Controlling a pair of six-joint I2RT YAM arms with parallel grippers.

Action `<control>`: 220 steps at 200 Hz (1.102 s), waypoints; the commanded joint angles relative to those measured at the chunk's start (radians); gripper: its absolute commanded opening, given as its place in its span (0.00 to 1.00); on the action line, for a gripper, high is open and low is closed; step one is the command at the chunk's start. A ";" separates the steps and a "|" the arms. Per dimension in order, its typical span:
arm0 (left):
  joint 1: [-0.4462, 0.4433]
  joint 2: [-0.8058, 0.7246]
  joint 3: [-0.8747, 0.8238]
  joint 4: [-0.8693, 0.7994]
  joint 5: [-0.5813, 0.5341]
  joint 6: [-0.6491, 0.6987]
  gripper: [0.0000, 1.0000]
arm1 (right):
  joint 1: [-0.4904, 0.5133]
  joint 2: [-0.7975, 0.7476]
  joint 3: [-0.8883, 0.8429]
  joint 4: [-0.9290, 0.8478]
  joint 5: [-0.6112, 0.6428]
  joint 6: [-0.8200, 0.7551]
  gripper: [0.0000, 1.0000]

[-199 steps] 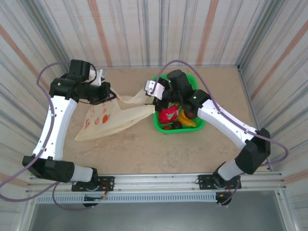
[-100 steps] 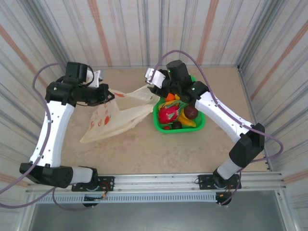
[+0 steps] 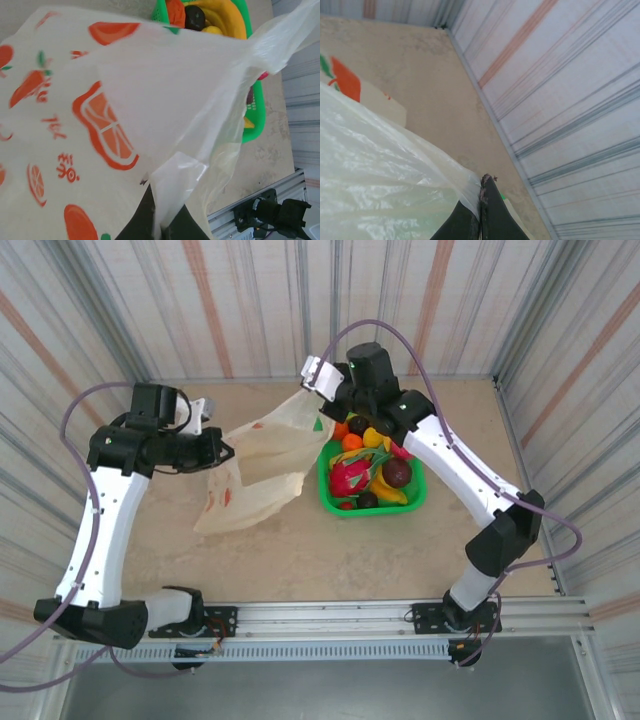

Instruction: Place the fake fruits into the plastic bag and tie a complex knot

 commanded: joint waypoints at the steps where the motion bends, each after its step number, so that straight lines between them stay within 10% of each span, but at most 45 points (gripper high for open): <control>1: 0.007 -0.020 -0.003 -0.048 0.013 0.034 0.00 | -0.008 0.044 0.036 -0.026 0.102 0.072 0.00; 32: 0.006 -0.012 -0.003 -0.058 0.024 0.031 0.00 | -0.011 0.075 0.072 -0.022 0.219 0.123 0.00; 55: 0.007 -0.003 -0.007 -0.037 0.062 0.003 0.00 | -0.005 0.062 0.056 -0.033 0.073 0.118 0.03; 150: 0.007 0.040 -0.190 0.338 0.291 -0.324 0.00 | -0.010 0.025 0.091 -0.331 -0.359 0.215 0.91; 220: 0.028 0.043 -0.217 0.421 0.291 -0.387 0.00 | -0.181 -0.105 0.148 -0.399 -0.288 0.632 0.99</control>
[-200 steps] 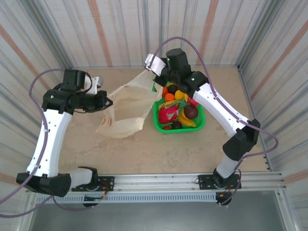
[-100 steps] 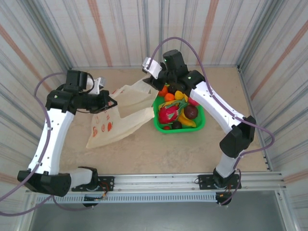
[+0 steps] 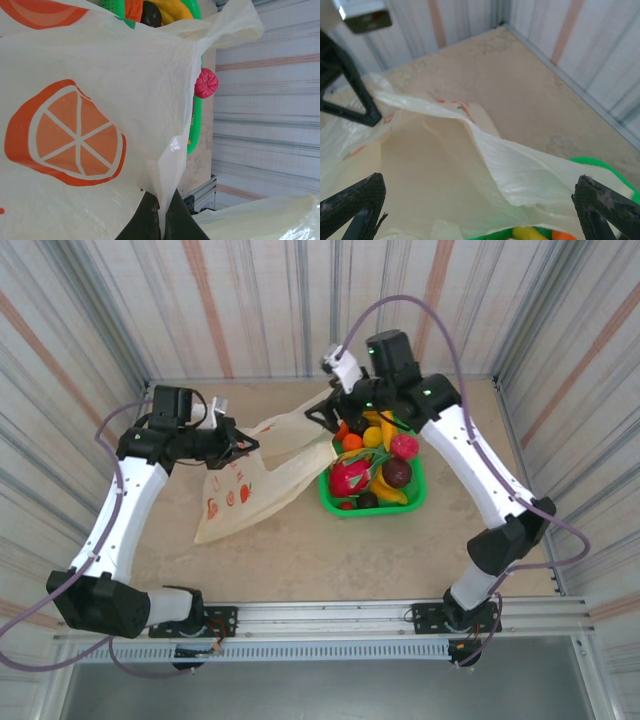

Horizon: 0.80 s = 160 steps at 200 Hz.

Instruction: Place the fake fruits into the plastic bag and tie a complex knot

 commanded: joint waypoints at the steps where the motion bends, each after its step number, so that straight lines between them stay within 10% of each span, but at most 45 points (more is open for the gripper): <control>1: 0.019 -0.011 -0.013 0.057 0.031 -0.043 0.00 | -0.091 -0.082 -0.009 -0.069 0.020 0.212 0.99; 55: 0.035 -0.044 -0.060 0.166 -0.004 -0.102 0.00 | -0.307 -0.199 -0.344 -0.090 -0.026 0.432 0.99; 160: 0.036 -0.083 -0.125 0.255 0.006 -0.147 0.00 | -0.326 -0.132 -0.528 -0.047 0.376 0.376 0.98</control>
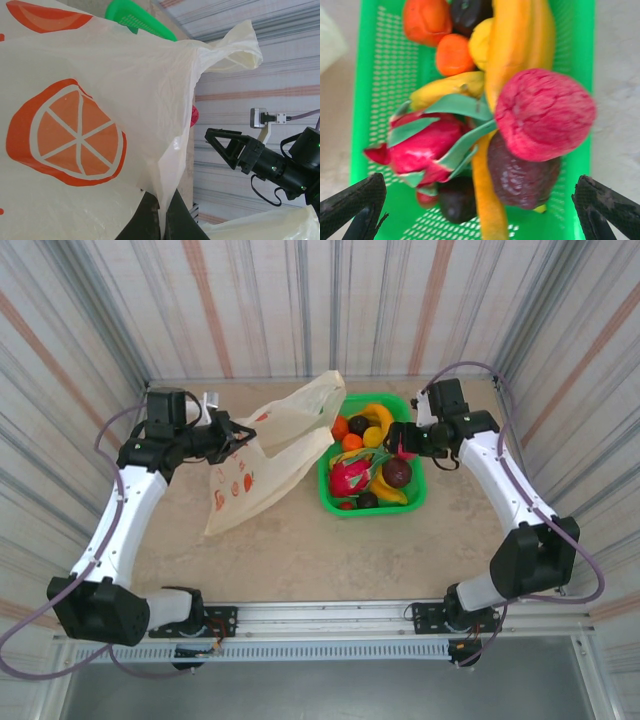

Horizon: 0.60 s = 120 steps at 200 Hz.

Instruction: Place the fake fruits into the plastic bag and tie a complex knot

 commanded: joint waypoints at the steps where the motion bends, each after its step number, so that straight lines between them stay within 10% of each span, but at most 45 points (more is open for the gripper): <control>1: 0.008 -0.036 -0.014 0.019 0.008 -0.009 0.00 | -0.003 0.054 0.045 -0.011 0.156 -0.079 0.98; 120: 0.008 -0.054 -0.031 0.034 0.009 -0.027 0.00 | 0.086 0.319 0.157 -0.038 0.401 -0.222 0.97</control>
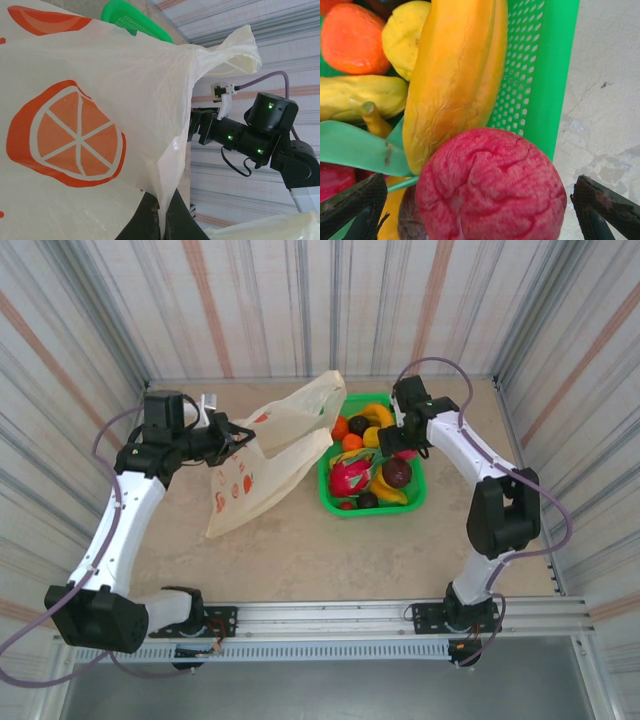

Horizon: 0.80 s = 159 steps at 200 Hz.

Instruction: Place the fake fruits into the plastic bag and tie a complex knot

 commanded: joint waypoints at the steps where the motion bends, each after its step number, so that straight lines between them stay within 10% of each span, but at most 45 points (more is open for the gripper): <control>1: 0.008 -0.022 -0.013 0.021 0.009 -0.008 0.00 | 0.000 0.031 0.024 -0.029 0.082 -0.026 0.97; 159: -0.041 -0.021 -0.036 0.056 0.003 -0.029 0.00 | -0.009 -0.182 -0.029 -0.006 -0.015 -0.008 0.62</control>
